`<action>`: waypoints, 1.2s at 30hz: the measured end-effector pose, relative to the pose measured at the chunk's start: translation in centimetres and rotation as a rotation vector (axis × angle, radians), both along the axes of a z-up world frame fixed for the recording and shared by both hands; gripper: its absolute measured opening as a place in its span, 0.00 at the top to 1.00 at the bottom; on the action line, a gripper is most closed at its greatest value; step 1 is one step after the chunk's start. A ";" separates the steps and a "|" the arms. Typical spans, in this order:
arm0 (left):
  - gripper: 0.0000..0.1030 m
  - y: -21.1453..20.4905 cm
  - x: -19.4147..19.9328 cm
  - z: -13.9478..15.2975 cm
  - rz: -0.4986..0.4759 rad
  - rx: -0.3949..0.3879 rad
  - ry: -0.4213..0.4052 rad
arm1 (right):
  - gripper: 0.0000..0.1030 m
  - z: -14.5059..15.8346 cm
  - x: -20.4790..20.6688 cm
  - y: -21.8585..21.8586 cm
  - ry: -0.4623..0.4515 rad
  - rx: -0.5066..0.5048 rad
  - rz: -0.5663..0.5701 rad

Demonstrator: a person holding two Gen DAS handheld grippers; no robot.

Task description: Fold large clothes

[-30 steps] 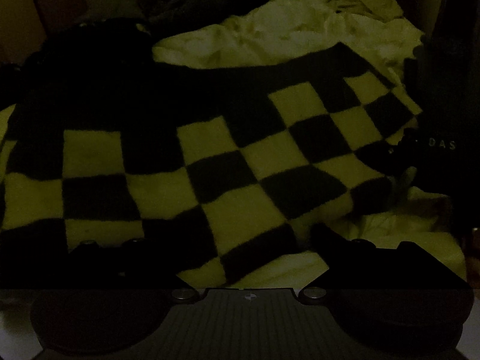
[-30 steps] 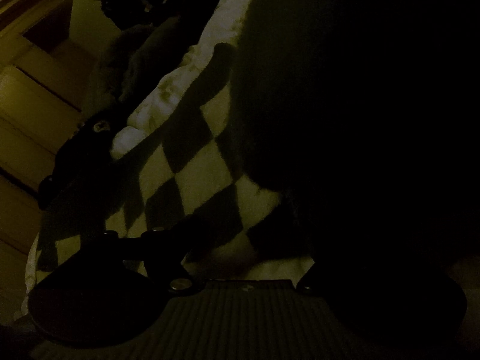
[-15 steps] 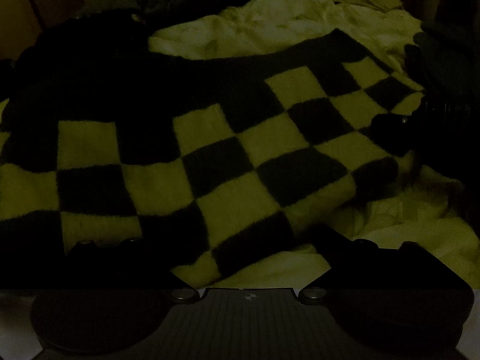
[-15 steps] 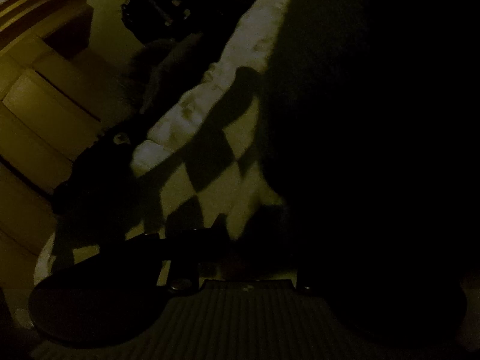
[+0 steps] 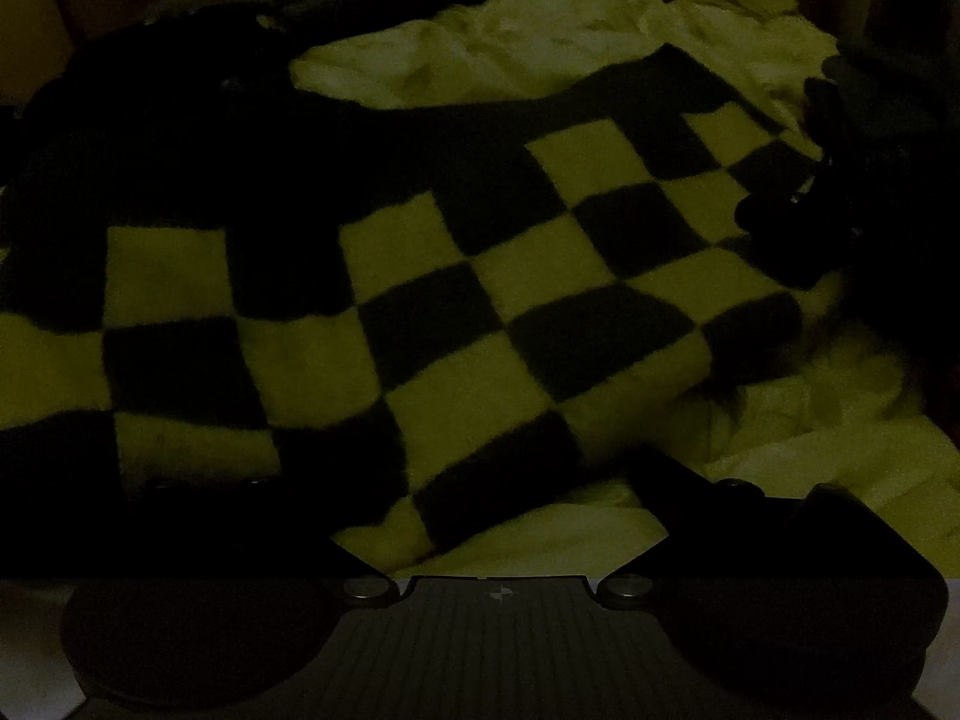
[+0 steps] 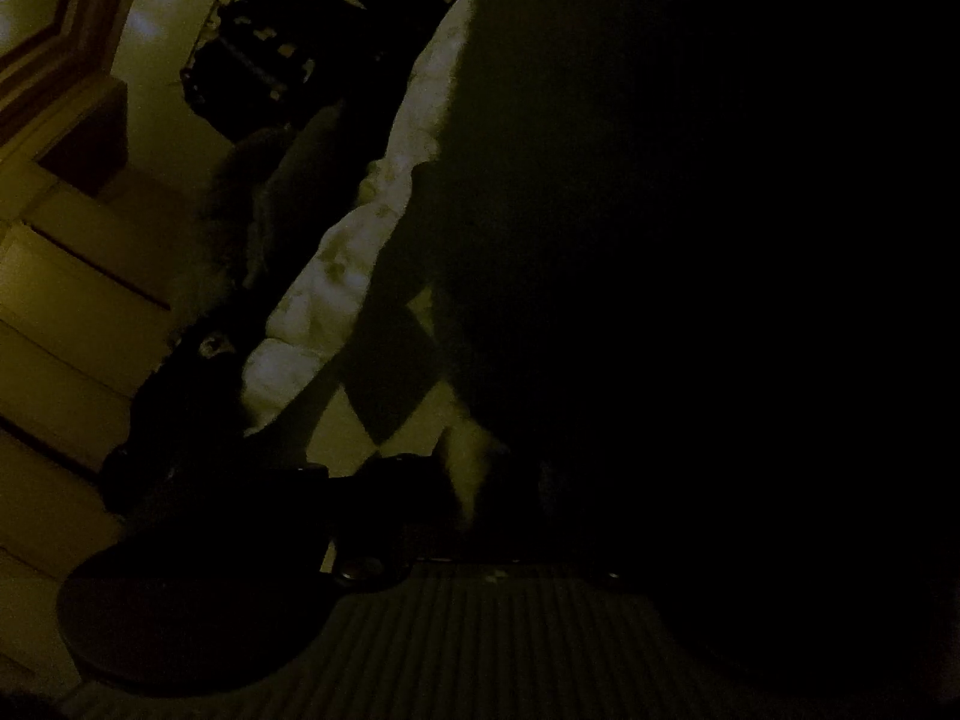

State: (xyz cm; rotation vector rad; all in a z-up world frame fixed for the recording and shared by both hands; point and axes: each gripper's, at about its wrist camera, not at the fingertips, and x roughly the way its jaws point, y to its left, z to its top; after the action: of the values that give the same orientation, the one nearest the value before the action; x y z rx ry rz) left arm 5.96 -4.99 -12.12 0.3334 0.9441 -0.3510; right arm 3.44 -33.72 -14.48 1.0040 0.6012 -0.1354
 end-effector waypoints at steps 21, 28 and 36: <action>0.00 21.9 -10.0 9.9 0.441 -0.337 -0.204 | 0.81 15.9 7.4 27.0 -0.355 -0.541 0.776; 0.00 22.5 -10.8 9.3 0.423 -0.300 -0.185 | 0.30 10.7 3.6 32.8 -0.367 -0.771 0.810; 0.00 24.7 -10.8 9.8 0.479 -0.436 -0.185 | 0.19 11.9 0.9 26.4 -0.369 -0.502 0.747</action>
State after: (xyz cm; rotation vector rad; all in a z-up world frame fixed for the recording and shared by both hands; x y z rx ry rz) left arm -4.85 19.67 -2.37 -0.2568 0.7132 -0.0761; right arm 4.39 -7.30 -2.55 0.2622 0.5290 0.5286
